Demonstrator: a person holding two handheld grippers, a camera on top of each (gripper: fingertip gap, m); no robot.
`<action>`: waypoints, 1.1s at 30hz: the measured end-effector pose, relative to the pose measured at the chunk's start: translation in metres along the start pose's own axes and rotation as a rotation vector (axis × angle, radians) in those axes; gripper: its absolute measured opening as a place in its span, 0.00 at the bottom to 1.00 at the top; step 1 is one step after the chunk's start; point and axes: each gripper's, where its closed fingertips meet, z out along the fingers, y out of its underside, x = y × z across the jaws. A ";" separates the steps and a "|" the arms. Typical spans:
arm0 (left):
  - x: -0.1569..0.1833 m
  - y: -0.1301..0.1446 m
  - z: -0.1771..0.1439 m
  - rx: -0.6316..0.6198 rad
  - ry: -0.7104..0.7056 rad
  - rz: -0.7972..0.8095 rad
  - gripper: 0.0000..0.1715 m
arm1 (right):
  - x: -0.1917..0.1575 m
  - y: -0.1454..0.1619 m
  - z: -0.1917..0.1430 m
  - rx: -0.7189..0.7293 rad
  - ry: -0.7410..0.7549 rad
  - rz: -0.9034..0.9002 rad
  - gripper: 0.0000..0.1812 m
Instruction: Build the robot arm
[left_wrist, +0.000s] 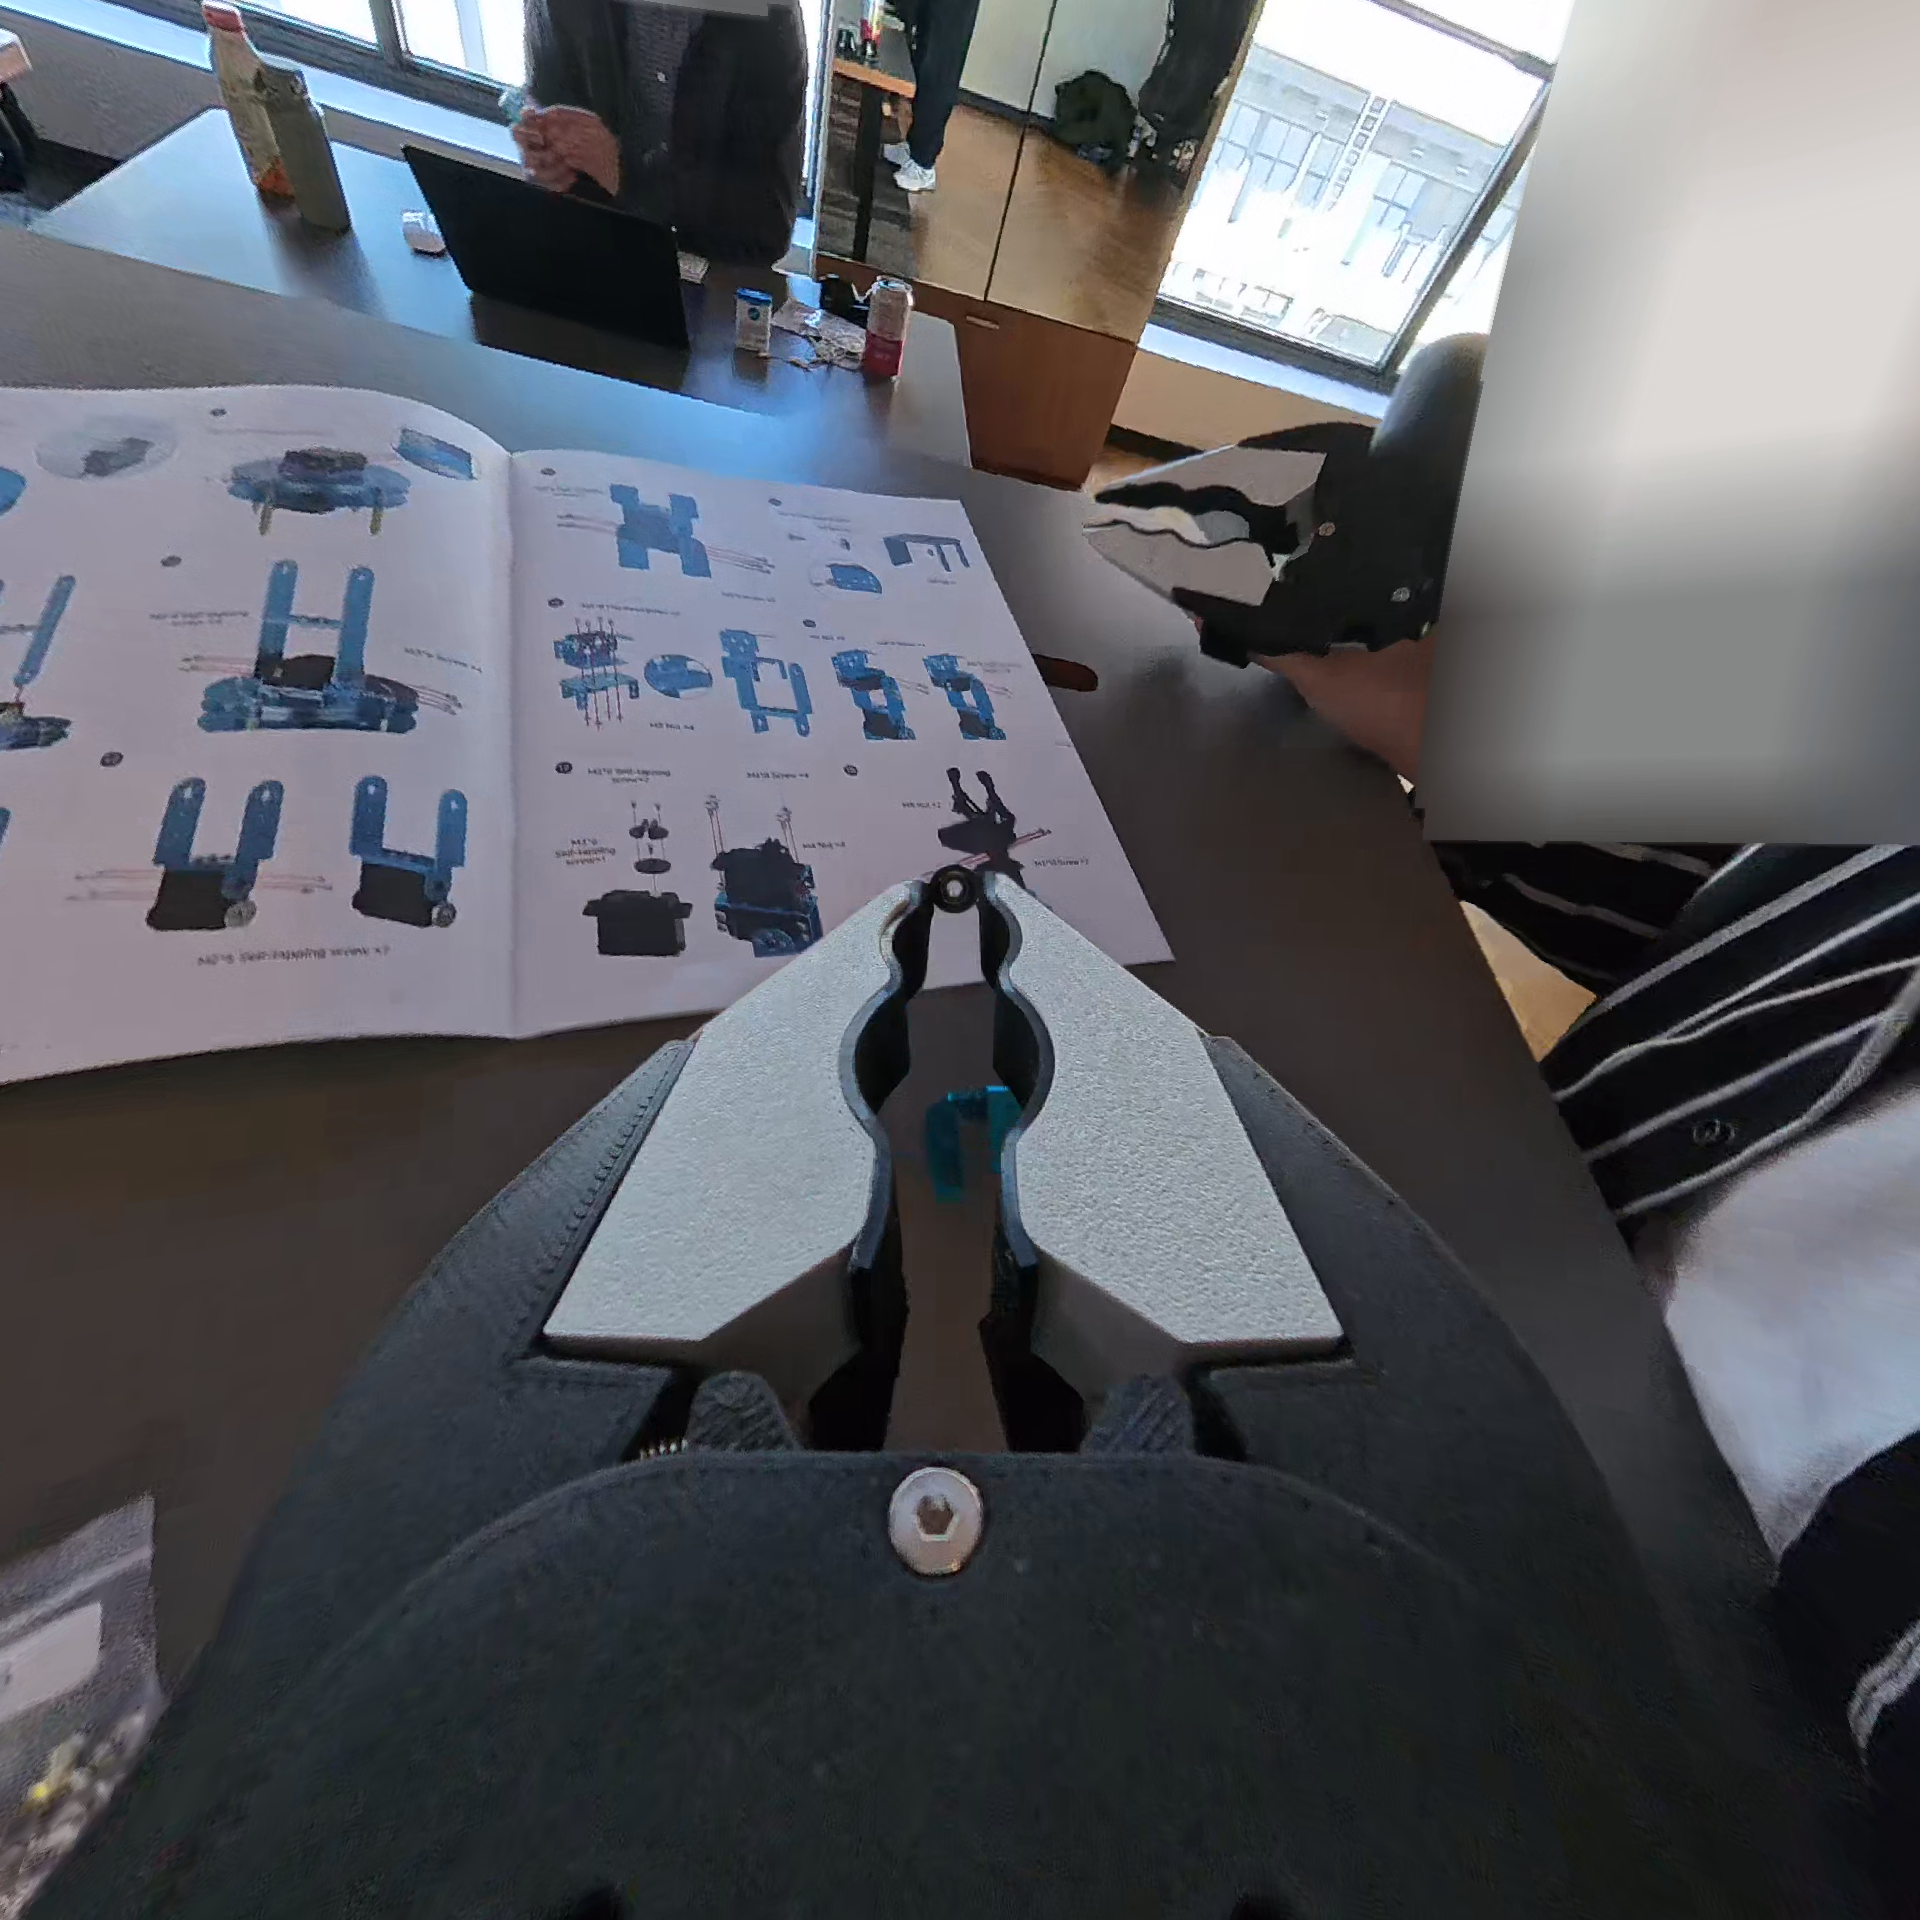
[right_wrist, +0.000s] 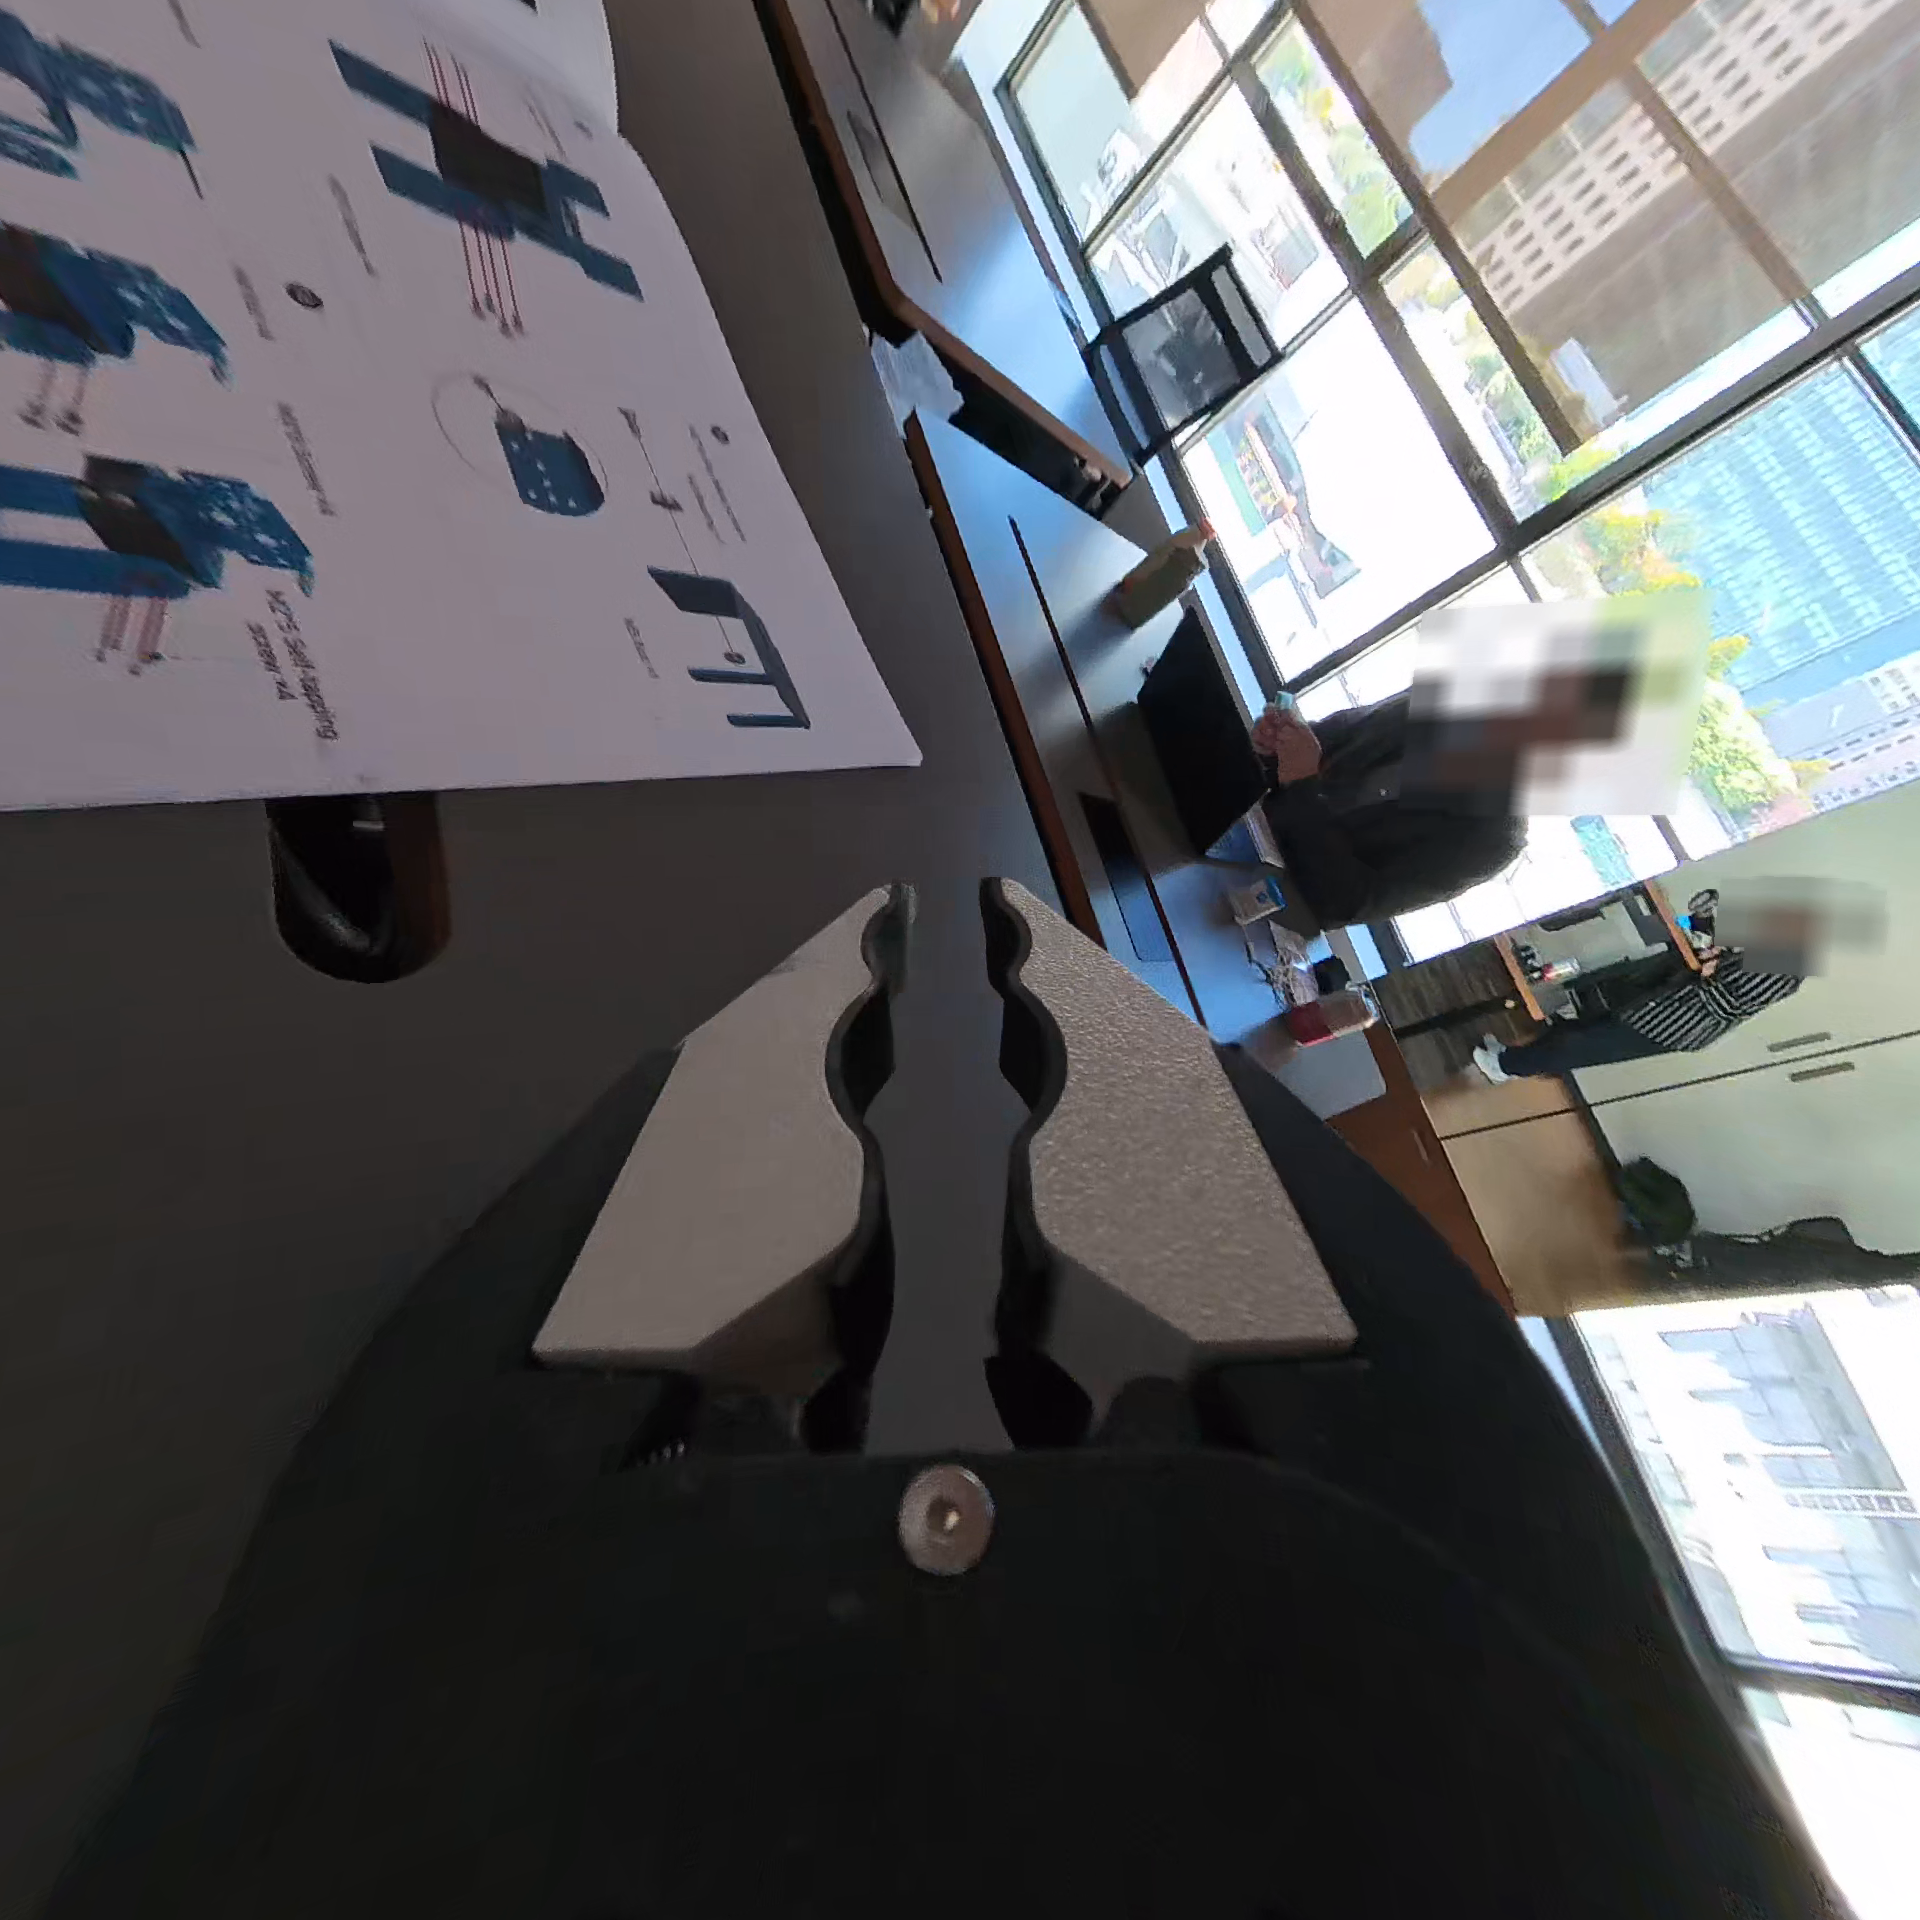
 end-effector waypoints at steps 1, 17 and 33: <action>-0.001 -0.001 0.003 -0.001 0.013 -0.002 0.05 | 0.000 0.002 0.002 -0.013 0.003 -0.016 0.08; -0.012 -0.009 0.003 -0.013 0.028 0.020 0.05 | -0.004 0.009 0.009 -0.064 0.010 -0.099 0.08; 0.020 -0.024 -0.012 0.065 0.178 0.146 0.05 | -0.006 0.009 0.010 -0.064 0.011 -0.125 0.06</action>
